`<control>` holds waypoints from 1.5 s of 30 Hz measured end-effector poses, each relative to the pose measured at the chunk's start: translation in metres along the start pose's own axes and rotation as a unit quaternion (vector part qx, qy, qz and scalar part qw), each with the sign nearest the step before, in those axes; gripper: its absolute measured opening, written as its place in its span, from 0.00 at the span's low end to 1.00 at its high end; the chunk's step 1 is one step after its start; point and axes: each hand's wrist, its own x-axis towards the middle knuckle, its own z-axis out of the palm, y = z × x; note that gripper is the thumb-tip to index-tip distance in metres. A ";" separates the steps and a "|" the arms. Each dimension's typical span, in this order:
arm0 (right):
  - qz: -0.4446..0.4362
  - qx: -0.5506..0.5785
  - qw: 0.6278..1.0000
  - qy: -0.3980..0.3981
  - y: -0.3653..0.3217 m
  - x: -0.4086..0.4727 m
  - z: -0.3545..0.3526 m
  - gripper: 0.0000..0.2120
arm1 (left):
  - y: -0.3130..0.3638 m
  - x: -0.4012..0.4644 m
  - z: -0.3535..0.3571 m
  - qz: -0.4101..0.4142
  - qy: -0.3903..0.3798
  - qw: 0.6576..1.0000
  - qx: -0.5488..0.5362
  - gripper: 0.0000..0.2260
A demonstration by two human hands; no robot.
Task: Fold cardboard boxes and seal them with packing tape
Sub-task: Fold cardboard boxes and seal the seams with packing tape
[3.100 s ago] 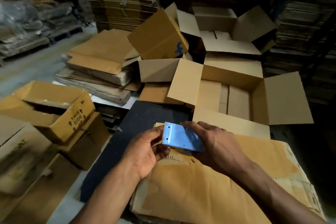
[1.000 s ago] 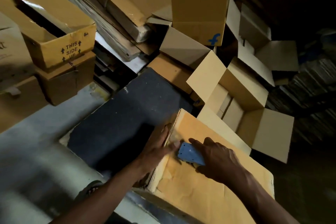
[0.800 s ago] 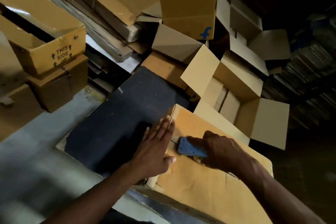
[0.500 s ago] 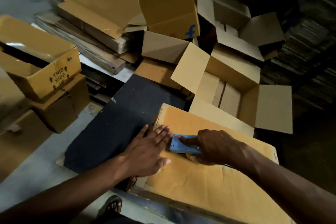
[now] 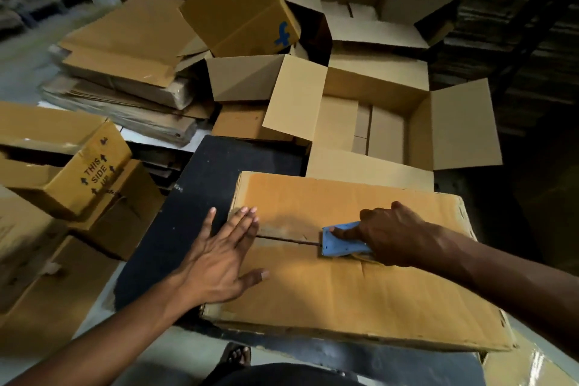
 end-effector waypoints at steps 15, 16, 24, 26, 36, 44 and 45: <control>-0.035 0.039 0.996 0.068 0.008 0.020 0.022 0.29 | 0.052 0.026 -0.009 -0.008 -0.085 0.996 -0.007 0.55; -0.037 0.040 0.996 0.072 0.009 0.020 0.022 0.29 | 0.052 0.025 -0.009 -0.010 -0.082 0.997 -0.005 0.54; -0.051 0.052 0.992 0.099 0.015 0.021 0.025 0.28 | 0.074 0.016 -0.003 -0.032 -0.038 0.998 -0.034 0.48; -0.058 0.045 0.992 0.099 0.015 0.022 0.023 0.28 | 0.072 0.016 -0.006 -0.041 -0.037 0.998 -0.016 0.47; -0.063 0.019 0.994 0.089 0.013 0.017 0.012 0.24 | 0.120 0.046 -0.007 -0.003 -0.057 0.998 -0.033 0.47; -0.061 0.022 0.997 0.052 0.026 0.003 0.011 0.29 | 0.107 0.044 -0.005 0.006 -0.059 0.996 -0.064 0.39; -0.058 0.028 0.997 0.043 0.033 -0.003 0.016 0.30 | 0.106 0.044 -0.004 0.007 -0.059 0.996 -0.068 0.38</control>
